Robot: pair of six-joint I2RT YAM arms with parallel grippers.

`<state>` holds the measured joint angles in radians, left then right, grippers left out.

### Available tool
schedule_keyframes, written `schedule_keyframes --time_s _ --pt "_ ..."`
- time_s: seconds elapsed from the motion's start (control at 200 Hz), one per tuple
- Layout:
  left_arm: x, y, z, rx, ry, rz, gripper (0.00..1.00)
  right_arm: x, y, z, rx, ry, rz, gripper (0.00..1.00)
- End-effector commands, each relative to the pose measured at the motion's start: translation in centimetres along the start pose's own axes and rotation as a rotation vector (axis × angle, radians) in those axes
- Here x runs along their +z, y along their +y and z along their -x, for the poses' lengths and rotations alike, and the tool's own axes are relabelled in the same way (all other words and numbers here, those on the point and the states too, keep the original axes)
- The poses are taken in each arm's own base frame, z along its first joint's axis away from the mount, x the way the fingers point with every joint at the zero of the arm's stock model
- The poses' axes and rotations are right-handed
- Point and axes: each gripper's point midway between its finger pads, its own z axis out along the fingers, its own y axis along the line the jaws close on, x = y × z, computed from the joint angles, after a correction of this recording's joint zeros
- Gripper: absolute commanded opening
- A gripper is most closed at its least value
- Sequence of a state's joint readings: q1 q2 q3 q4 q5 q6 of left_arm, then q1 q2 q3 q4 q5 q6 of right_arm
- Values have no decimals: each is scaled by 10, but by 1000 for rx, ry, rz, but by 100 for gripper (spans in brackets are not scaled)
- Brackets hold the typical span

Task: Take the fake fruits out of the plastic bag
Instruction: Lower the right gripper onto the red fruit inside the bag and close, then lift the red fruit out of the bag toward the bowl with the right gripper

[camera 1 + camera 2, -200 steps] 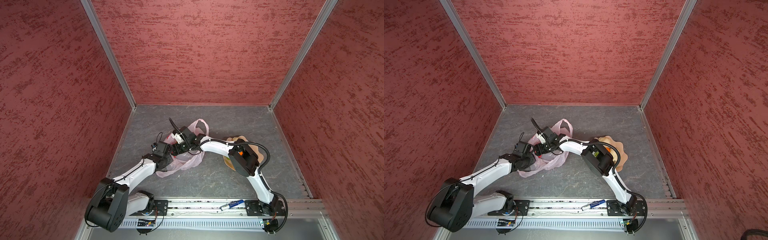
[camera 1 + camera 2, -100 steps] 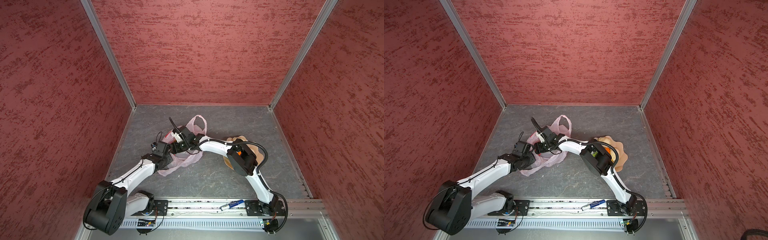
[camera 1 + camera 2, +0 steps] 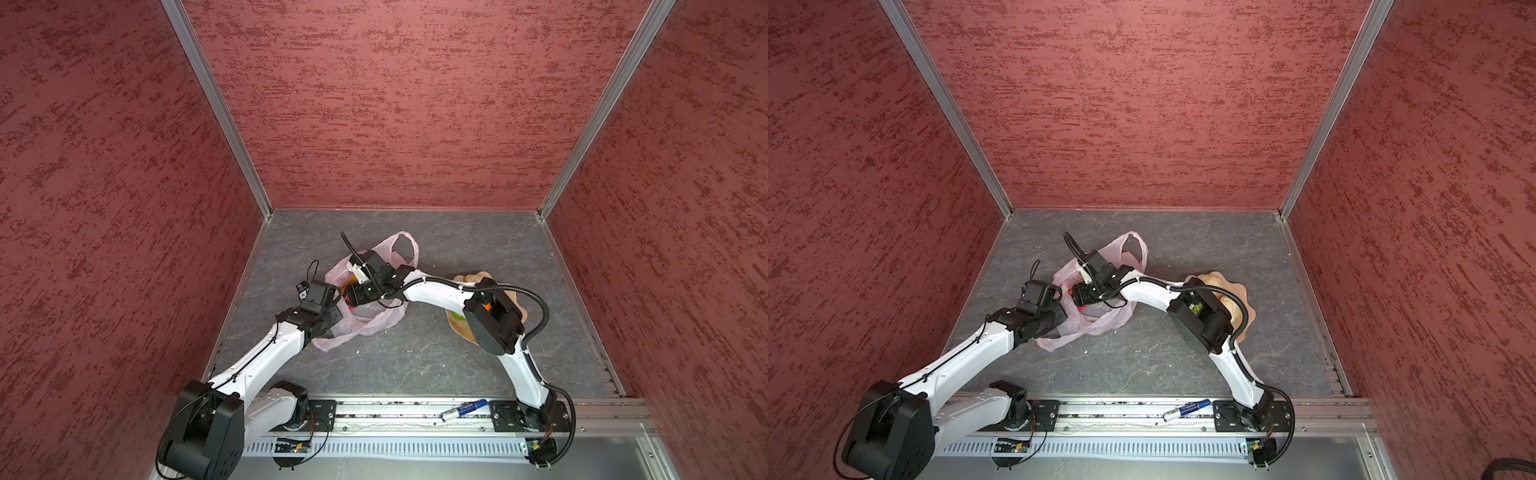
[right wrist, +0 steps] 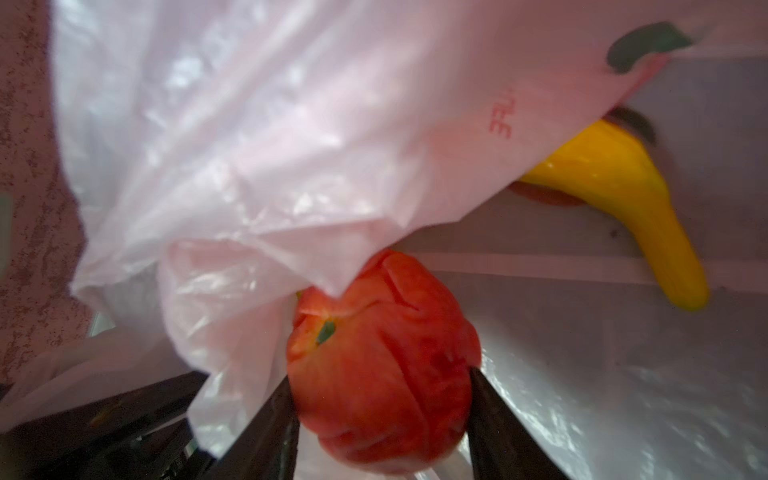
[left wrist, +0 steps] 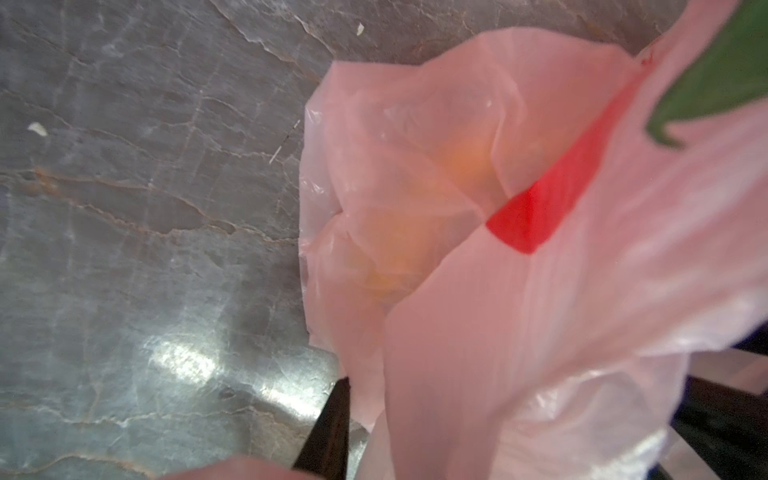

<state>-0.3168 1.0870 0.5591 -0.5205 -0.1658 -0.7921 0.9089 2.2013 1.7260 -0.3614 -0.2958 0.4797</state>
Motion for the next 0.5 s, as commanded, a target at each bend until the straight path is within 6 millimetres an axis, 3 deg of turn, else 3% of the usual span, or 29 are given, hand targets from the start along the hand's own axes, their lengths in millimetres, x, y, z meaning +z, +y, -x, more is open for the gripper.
schedule_keyframes --time_s 0.0,0.496 --pt "-8 -3 12 -8 -36 -3 27 -26 8 9 -34 -36 -29 45" --pt "-15 -8 20 -10 -65 -36 27 -82 15 15 -45 -84 -87 44"
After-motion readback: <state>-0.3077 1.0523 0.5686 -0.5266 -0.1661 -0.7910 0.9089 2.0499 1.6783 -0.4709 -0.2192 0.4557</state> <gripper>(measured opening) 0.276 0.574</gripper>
